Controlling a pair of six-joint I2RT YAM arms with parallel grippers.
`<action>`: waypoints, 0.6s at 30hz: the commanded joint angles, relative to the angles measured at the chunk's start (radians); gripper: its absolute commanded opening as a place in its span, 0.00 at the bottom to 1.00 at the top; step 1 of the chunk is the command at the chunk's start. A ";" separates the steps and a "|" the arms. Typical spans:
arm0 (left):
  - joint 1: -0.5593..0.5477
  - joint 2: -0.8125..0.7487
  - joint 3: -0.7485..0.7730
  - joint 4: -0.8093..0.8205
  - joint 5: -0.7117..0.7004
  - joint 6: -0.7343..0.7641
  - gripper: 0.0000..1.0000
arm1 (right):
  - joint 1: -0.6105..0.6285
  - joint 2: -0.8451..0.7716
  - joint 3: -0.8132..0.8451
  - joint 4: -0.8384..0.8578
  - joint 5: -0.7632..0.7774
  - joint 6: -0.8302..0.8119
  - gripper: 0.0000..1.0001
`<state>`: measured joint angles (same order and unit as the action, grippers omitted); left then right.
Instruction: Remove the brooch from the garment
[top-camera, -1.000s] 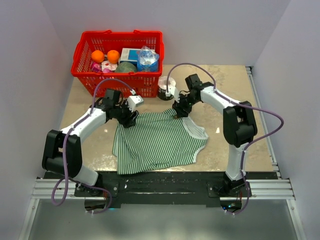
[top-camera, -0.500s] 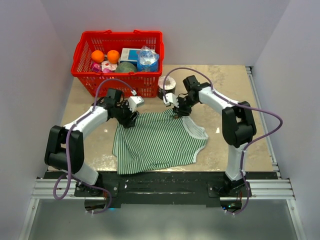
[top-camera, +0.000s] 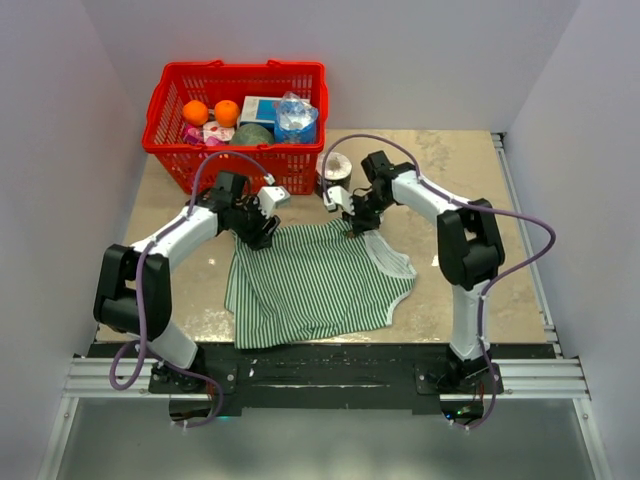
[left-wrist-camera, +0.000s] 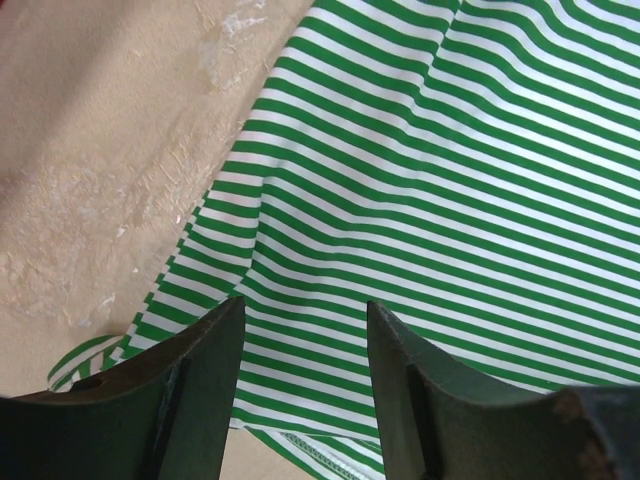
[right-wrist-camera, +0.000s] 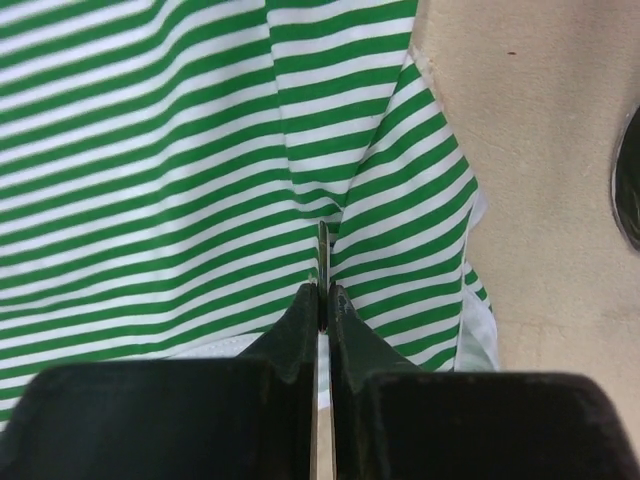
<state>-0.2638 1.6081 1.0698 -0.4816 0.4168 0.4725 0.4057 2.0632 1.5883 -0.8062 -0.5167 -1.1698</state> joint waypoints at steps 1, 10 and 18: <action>0.006 -0.016 0.039 0.029 0.030 -0.011 0.56 | -0.002 0.014 0.149 -0.080 -0.086 0.155 0.00; -0.049 -0.164 -0.094 0.214 -0.009 0.003 0.56 | -0.038 0.251 0.412 -0.530 -0.414 0.475 0.00; -0.268 -0.211 -0.163 0.411 -0.076 0.000 0.57 | -0.045 0.233 0.250 -0.364 -0.411 0.893 0.00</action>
<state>-0.4427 1.3937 0.9176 -0.2142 0.3599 0.4728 0.3611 2.3329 1.8648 -1.1942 -0.8799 -0.5175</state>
